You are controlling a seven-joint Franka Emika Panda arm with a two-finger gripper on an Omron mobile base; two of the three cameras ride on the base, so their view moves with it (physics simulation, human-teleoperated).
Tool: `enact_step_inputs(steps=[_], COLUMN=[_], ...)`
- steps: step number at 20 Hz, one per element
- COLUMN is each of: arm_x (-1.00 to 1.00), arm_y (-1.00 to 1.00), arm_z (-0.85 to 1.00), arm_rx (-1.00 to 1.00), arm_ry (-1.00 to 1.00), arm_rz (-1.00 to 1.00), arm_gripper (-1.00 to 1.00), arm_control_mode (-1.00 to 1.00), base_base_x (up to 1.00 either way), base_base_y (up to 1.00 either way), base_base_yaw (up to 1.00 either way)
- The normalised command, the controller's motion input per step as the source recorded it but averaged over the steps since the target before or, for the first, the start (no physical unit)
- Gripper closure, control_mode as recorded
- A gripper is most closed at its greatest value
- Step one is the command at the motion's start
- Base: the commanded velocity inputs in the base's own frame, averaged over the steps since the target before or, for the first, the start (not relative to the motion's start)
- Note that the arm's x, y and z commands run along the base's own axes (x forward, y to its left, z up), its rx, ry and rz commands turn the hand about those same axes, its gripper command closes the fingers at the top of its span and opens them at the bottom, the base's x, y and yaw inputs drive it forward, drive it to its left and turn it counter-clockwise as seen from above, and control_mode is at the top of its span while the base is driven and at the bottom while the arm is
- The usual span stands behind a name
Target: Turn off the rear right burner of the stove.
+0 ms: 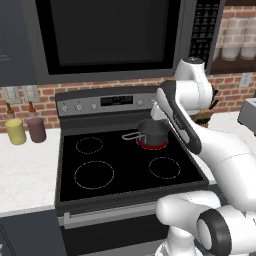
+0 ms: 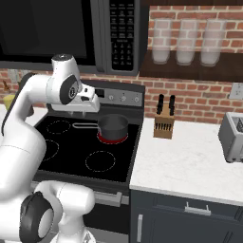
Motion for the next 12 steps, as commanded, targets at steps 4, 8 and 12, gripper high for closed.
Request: enact_step_inputs(steps=[4,8,12], arm_x=[0.0,0.03,0.1], arm_y=[-0.03,-0.11,-0.29], arm_z=[-0.2,-0.46,-0.46], arm_rx=[0.0,0.0,0.02], arm_ry=[0.0,-0.01,-0.15], arm_rz=[0.0,0.0,0.0], arm_gripper=[-1.0,-1.0,-1.0], arm_control_mode=[-1.0,-1.0,-1.0], base_base_x=[0.0,0.0,0.0], base_base_y=[0.0,0.0,0.0], base_base_yaw=[0.0,0.0,0.0])
